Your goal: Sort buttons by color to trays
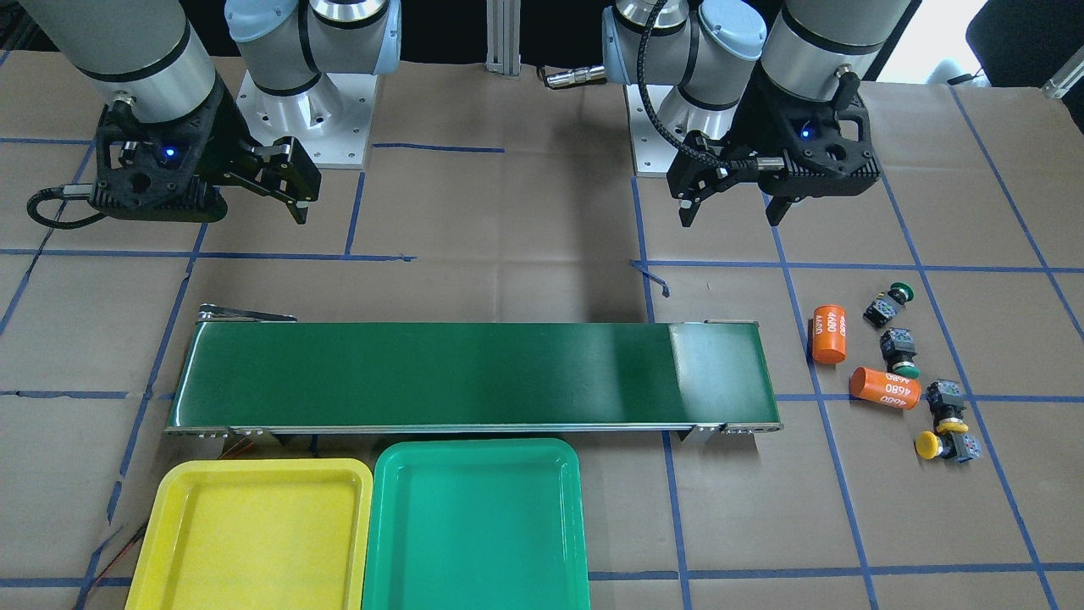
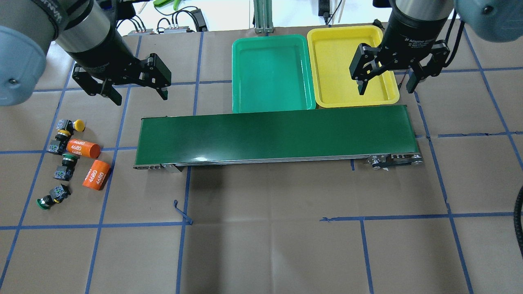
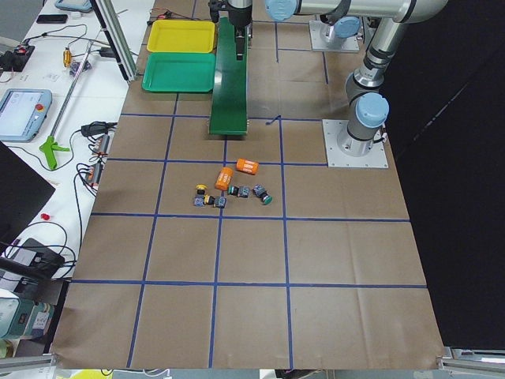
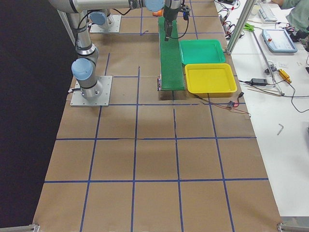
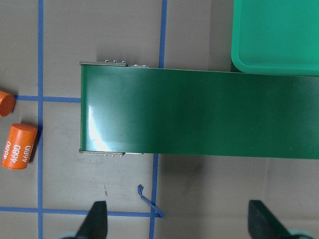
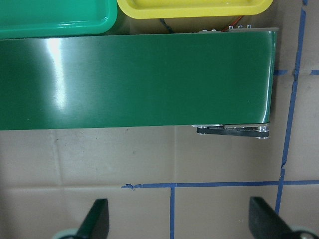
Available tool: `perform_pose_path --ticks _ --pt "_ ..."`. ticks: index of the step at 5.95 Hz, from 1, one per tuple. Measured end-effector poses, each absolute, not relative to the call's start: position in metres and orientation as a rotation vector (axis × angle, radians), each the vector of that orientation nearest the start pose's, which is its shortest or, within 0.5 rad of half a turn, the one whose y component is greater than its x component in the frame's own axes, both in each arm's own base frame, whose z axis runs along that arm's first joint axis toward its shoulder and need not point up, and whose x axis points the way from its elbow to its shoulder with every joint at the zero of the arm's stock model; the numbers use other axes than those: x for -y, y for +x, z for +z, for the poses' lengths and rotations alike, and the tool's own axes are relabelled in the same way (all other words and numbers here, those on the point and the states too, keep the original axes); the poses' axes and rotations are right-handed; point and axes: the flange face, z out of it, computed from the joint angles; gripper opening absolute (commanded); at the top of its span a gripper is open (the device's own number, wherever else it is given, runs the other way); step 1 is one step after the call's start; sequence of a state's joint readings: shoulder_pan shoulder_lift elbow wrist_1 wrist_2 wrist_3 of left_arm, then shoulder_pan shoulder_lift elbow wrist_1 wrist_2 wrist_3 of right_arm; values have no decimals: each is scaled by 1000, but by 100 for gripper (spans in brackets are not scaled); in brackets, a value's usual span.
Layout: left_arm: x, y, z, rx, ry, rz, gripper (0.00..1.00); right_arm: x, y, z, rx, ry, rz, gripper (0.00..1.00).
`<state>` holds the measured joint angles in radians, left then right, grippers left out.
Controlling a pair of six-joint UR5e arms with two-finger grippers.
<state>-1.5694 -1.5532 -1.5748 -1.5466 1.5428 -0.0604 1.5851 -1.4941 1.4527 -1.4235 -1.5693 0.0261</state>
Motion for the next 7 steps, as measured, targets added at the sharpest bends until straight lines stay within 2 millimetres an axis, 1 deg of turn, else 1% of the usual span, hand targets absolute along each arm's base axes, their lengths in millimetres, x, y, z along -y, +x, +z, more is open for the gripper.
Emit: perform_pose_path --ticks 2,3,4,5,6,7 --pt "488 -131 496 -3165 -82 -48 99 511 141 493 -3138 19 166 100" --pt "490 -118 497 -3148 -74 -52 99 511 141 493 -3138 19 166 100" --pt "493 -97 497 -3128 -73 -50 99 511 141 493 -3138 19 166 100" --pt "494 -67 492 -3122 -27 -6 99 511 141 493 -3138 19 166 100" --pt "495 -26 480 -3129 63 66 98 511 141 493 -3138 19 166 100" --pt "492 25 461 -3136 169 137 98 511 141 493 -3138 19 166 100"
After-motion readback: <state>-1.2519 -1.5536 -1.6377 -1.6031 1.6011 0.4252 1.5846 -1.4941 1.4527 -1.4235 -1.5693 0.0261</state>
